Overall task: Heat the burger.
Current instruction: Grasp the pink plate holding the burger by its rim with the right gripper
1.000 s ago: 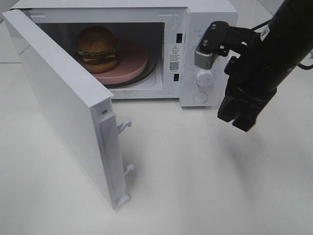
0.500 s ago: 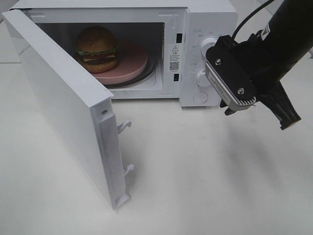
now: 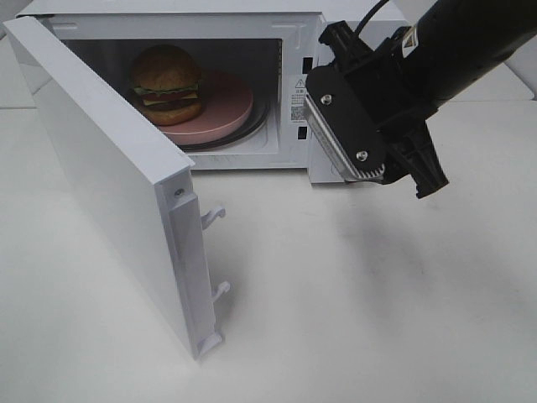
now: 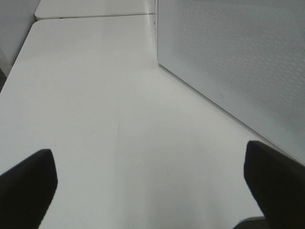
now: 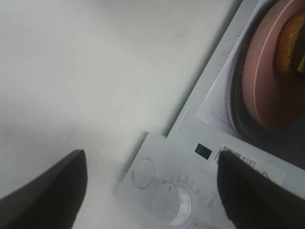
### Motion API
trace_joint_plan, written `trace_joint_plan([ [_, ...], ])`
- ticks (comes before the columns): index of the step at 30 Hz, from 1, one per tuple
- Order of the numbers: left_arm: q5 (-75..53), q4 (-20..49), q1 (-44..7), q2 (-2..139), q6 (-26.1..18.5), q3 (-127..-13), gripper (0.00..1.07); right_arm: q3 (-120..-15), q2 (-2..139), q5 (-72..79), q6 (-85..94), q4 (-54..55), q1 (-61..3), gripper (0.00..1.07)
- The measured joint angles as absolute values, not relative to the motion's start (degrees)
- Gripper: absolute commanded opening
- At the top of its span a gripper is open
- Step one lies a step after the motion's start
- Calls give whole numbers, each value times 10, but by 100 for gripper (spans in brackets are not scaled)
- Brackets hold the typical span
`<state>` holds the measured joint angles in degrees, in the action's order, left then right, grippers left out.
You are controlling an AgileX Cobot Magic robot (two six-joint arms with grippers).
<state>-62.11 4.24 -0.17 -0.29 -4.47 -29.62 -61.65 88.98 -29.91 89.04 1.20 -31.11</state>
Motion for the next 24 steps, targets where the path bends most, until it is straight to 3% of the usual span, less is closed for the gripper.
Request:
trace_joint_plan([
  [24,-621,42,-2,-3,-45,-296,100,-712,1032,-183,794,7,-346,87],
])
